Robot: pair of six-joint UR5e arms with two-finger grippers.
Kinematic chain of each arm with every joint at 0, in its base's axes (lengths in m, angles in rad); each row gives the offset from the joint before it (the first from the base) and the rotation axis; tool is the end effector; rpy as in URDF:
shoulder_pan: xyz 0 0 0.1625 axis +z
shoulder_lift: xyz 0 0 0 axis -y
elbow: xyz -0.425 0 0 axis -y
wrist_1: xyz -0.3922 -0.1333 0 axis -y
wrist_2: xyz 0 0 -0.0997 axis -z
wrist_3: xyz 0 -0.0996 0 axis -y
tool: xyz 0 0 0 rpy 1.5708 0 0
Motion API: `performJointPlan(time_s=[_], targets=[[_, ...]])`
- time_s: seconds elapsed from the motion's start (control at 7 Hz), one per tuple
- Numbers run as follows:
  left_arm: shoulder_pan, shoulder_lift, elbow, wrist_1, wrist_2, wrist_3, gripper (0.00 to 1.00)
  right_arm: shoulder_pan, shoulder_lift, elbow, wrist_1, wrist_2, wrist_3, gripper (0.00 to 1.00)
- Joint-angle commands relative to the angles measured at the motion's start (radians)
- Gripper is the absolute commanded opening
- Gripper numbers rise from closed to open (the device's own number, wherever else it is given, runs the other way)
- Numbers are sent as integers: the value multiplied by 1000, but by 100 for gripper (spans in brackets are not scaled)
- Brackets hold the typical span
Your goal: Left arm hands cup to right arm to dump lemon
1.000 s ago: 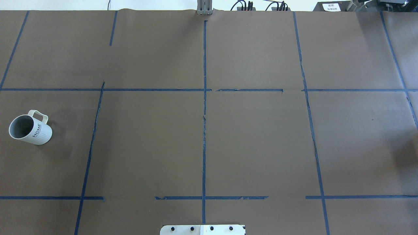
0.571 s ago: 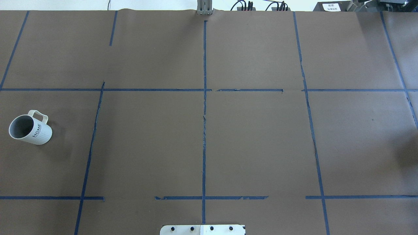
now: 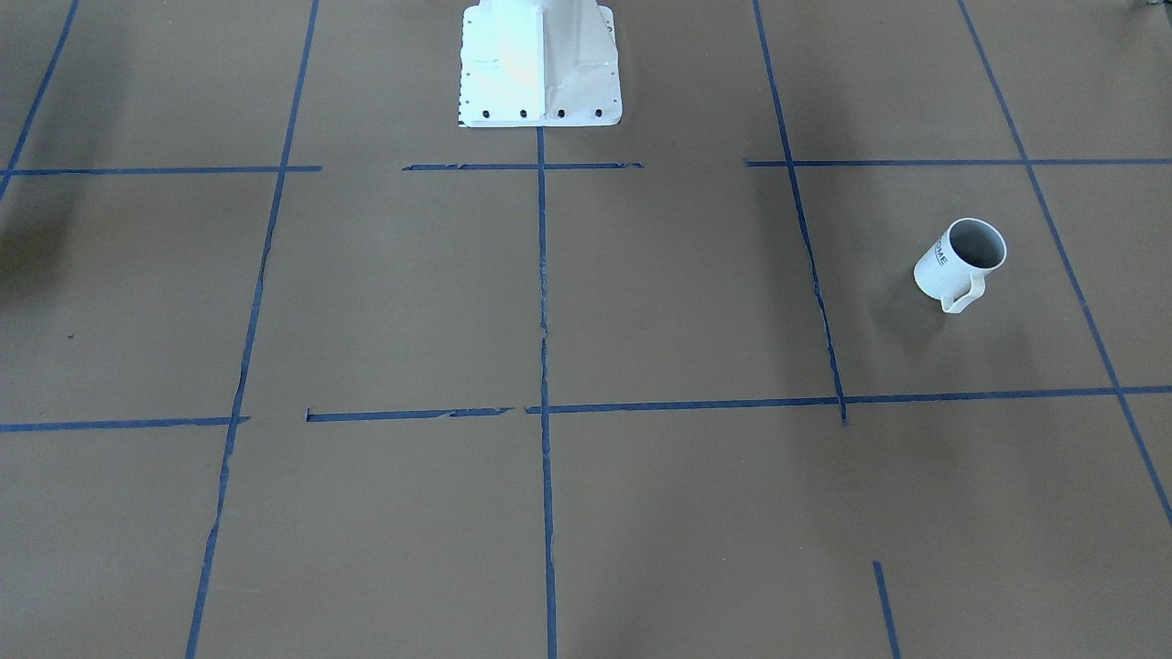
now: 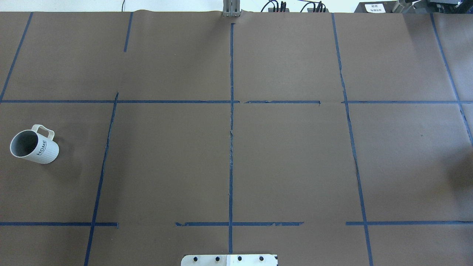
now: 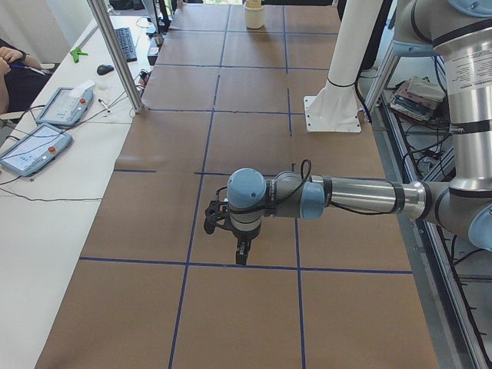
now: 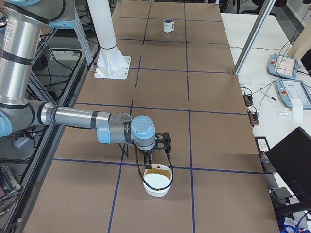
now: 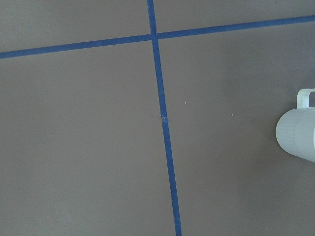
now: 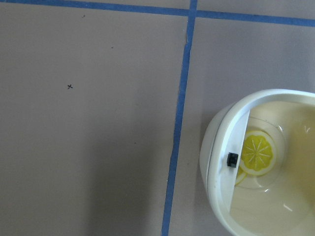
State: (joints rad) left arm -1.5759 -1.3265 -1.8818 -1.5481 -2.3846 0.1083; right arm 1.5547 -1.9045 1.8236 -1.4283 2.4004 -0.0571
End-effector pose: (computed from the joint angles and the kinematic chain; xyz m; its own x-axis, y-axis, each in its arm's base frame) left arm -0.0629 -0.3908 0.6127 0.6834 0.1363 -0.7172 -0.0692 0.9901 0.1222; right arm 0.0541 -0.3563 0.6567 0.6723 -0.1131 0.7316 0.0545 0.9931 0.1035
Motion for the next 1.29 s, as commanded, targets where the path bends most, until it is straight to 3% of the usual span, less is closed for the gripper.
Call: performJointPlan(time_s=[0.0,0.29,1.14], targets=[[-1,4,-22,5,-1,1,100,-19,19,19,-61,-1,-1,100],[-1,36,-19,-9,-1,2,100,-25,31,48,-130,-1,-13,100],[-10,56,20,-7,5,-4,100,15,32,48,-118,-61,-81,100]])
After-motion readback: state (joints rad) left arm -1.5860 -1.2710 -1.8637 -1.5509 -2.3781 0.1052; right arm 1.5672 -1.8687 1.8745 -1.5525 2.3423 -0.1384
